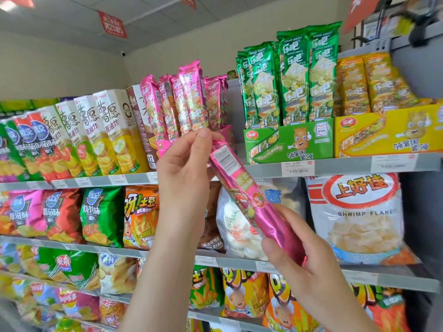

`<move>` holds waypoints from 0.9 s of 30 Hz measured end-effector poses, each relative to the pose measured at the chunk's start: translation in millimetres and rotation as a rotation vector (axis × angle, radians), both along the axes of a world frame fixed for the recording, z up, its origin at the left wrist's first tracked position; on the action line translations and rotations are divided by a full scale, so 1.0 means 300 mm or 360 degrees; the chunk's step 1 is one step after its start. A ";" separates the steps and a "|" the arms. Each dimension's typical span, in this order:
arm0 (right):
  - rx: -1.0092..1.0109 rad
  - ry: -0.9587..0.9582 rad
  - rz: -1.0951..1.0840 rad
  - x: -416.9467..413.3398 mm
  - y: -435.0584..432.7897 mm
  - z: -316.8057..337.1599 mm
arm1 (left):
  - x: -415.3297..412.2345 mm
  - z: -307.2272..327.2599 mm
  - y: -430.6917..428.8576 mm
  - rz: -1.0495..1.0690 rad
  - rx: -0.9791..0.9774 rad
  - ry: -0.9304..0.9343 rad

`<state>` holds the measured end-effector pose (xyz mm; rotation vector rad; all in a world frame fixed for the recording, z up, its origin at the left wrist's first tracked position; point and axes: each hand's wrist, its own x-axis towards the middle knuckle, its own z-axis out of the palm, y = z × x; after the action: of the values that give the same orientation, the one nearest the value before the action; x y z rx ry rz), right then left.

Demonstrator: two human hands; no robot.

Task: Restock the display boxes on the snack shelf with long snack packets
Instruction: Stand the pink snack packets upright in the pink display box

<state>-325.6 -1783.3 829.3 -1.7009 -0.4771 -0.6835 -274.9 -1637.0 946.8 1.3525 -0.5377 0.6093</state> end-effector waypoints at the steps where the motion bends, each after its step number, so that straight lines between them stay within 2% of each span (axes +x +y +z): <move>1: 0.0035 0.0009 0.0058 -0.003 0.000 0.000 | 0.002 -0.001 0.000 -0.0036 -0.0032 0.0017; 5: -0.0020 -0.0056 -0.0115 -0.009 0.025 0.002 | 0.016 -0.014 -0.019 -0.0106 -0.0039 0.0126; 11: -0.0023 -0.0071 -0.0306 -0.002 0.044 -0.014 | 0.018 -0.066 -0.029 0.0050 -0.0063 0.0247; 14: 0.0027 -0.0073 -0.0307 0.000 0.050 0.004 | 0.009 -0.111 -0.047 -0.0184 0.0083 0.0315; 16: 0.0072 -0.0072 -0.0281 0.001 0.055 0.019 | -0.010 -0.140 -0.067 -0.0332 0.0122 0.0337; 20: 0.0222 0.0011 -0.0146 0.005 0.052 0.033 | -0.021 -0.173 -0.059 -0.0388 0.0092 0.0345; 27: 0.0334 0.0168 0.0256 -0.006 0.018 0.049 | -0.021 -0.151 -0.027 -0.0274 -0.0152 0.0381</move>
<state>-327.3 -1777.8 843.8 -1.4752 -0.4463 -0.5061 -281.1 -1645.1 901.4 1.2534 -0.4197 0.3228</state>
